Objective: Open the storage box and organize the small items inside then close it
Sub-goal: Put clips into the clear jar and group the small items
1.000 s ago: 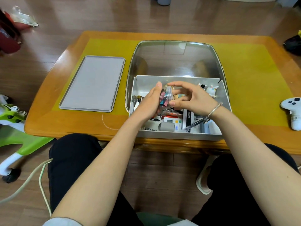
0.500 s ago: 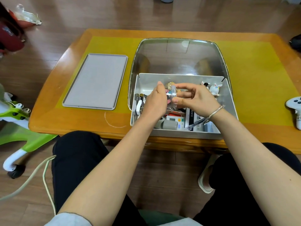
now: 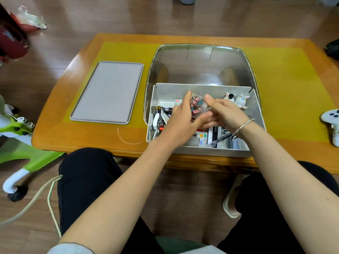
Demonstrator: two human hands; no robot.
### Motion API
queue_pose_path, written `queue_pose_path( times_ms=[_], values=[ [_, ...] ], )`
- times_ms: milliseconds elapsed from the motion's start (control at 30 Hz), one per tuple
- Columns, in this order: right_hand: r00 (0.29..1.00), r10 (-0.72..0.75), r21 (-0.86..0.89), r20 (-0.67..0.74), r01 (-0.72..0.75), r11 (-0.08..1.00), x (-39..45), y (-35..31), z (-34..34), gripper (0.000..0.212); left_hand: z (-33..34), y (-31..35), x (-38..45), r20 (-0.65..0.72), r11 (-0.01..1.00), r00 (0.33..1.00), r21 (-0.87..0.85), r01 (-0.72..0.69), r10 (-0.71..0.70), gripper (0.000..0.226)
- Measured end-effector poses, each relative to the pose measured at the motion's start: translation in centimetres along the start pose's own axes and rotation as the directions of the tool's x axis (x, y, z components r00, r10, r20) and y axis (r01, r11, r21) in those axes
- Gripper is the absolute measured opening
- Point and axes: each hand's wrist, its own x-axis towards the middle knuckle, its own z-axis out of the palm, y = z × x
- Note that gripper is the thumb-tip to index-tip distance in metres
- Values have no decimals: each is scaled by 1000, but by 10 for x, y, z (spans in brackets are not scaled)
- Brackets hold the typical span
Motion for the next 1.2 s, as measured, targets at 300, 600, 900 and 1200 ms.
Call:
queue_pose_path(
  times_ms=[300, 600, 900, 1200],
  values=[
    [999, -2, -131, -40, -3, 991, 4, -5, 4, 63, -8, 6, 3, -182, 944, 971, 317, -92, 156, 51],
    [980, -13, 21, 199, 9, 1000, 2, 5, -3, 35, -38, -7, -1, 162, 997, 986, 74, 27, -39, 44],
    [997, -15, -15, -69, 14, 1000, 33, -18, 10, 21, -34, -33, 5, 165, 959, 982, 282, 41, -91, 77],
    [975, 47, -122, -217, -75, 990, 73, -34, 35, 18, -27, -38, 50, 217, 648, 889, 753, 111, -404, 110]
  ],
)
